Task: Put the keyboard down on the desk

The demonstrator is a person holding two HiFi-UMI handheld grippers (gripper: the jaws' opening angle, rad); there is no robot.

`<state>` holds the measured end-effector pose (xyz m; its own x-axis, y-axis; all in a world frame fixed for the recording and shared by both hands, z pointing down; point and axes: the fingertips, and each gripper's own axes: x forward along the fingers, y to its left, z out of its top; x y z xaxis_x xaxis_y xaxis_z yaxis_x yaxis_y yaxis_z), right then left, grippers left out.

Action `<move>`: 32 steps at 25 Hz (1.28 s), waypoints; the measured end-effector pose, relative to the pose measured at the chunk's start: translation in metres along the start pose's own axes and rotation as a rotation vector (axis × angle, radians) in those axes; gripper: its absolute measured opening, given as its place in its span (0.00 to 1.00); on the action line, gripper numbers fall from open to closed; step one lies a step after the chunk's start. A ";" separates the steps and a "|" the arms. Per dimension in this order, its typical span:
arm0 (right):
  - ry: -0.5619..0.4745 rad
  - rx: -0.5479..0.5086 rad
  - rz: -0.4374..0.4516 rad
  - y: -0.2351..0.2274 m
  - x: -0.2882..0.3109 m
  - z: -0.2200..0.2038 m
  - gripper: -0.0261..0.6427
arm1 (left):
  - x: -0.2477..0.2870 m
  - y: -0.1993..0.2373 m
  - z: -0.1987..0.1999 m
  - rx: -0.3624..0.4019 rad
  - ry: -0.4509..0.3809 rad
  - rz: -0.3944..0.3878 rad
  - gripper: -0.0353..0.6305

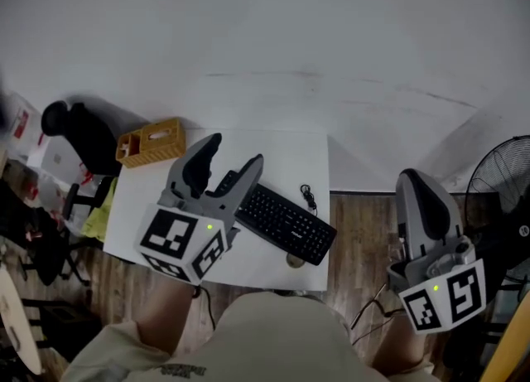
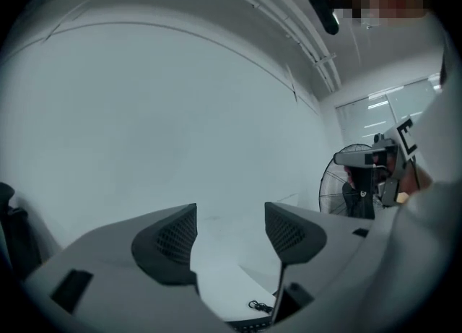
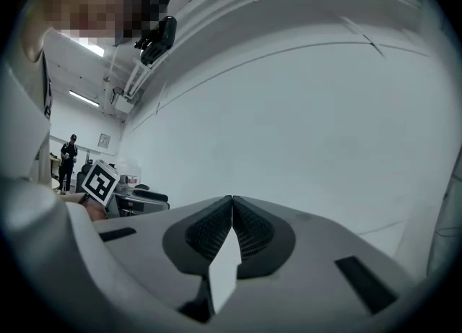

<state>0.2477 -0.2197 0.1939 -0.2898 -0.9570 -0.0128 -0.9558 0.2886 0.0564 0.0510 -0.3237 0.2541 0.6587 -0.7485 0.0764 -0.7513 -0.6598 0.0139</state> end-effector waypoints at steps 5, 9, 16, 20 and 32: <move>-0.016 -0.009 -0.009 -0.001 -0.009 0.005 0.08 | -0.015 0.005 0.018 0.080 -0.048 0.062 0.43; 0.005 -0.008 -0.003 0.001 -0.011 -0.006 0.08 | -0.019 0.002 0.009 0.147 -0.048 0.052 0.38; 0.082 -0.004 -0.004 -0.005 -0.004 -0.042 0.08 | -0.019 -0.010 -0.017 0.152 -0.026 0.031 0.20; 0.140 0.008 0.021 -0.003 -0.001 -0.070 0.08 | -0.017 -0.011 -0.036 0.147 0.000 0.035 0.17; 0.316 0.011 0.115 0.014 0.003 -0.137 0.08 | -0.019 -0.012 -0.083 0.130 0.063 0.042 0.10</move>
<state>0.2404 -0.2221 0.3315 -0.3673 -0.8794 0.3029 -0.9188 0.3937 0.0287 0.0441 -0.2963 0.3353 0.6197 -0.7728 0.1371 -0.7640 -0.6340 -0.1201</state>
